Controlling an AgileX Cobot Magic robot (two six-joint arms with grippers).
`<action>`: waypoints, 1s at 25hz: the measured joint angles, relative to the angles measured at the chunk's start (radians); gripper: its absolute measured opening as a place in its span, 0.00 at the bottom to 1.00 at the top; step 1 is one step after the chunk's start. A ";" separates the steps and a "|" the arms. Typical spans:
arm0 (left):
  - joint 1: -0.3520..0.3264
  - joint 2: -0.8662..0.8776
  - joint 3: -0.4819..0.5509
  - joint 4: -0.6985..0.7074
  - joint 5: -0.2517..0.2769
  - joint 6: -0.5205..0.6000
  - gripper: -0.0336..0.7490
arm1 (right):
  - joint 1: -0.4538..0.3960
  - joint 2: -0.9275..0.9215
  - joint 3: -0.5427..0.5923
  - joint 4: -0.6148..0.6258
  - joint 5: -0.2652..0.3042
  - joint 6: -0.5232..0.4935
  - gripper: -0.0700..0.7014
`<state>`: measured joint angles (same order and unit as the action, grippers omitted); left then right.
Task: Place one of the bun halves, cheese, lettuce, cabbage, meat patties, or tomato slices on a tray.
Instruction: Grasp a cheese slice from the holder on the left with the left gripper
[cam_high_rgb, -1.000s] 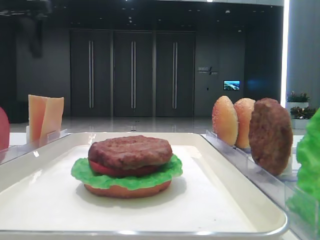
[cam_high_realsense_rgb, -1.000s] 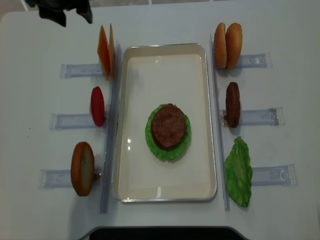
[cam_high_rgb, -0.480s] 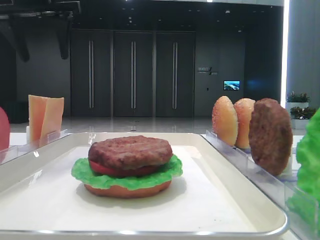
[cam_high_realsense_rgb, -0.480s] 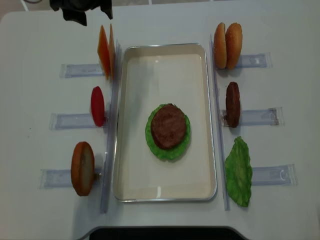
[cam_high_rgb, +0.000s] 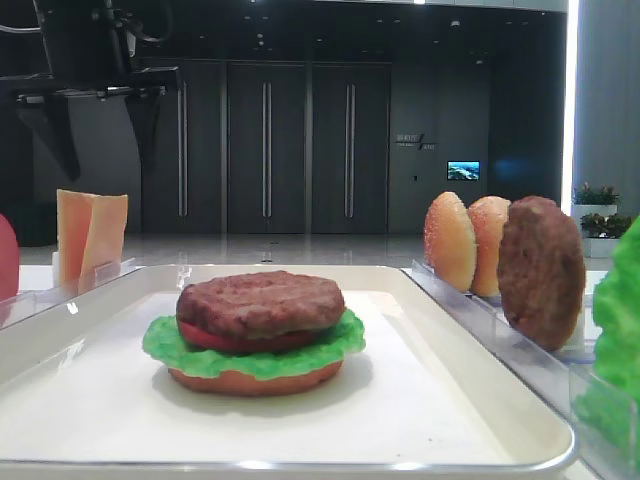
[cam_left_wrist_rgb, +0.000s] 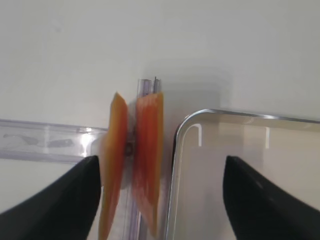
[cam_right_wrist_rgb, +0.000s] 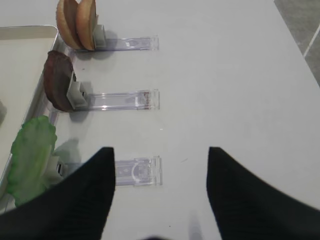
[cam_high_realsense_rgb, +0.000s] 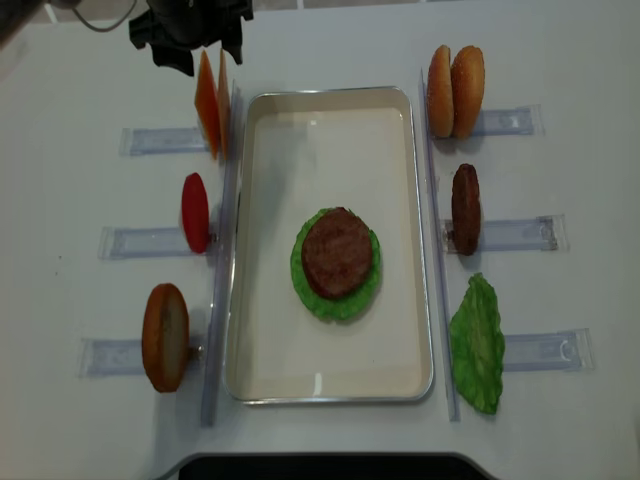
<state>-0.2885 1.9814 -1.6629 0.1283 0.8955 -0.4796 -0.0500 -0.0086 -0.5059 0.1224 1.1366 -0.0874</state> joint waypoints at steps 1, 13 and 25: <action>0.000 0.000 0.000 -0.001 -0.008 0.000 0.78 | 0.000 0.000 0.000 0.000 0.000 0.000 0.60; 0.000 0.007 -0.001 -0.017 -0.082 -0.013 0.78 | 0.000 0.000 0.000 0.000 0.000 0.000 0.60; 0.000 0.071 -0.002 -0.030 -0.105 -0.019 0.76 | 0.000 0.000 0.000 0.000 0.000 0.000 0.60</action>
<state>-0.2885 2.0521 -1.6645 0.0984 0.7910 -0.4984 -0.0500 -0.0086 -0.5059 0.1224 1.1366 -0.0874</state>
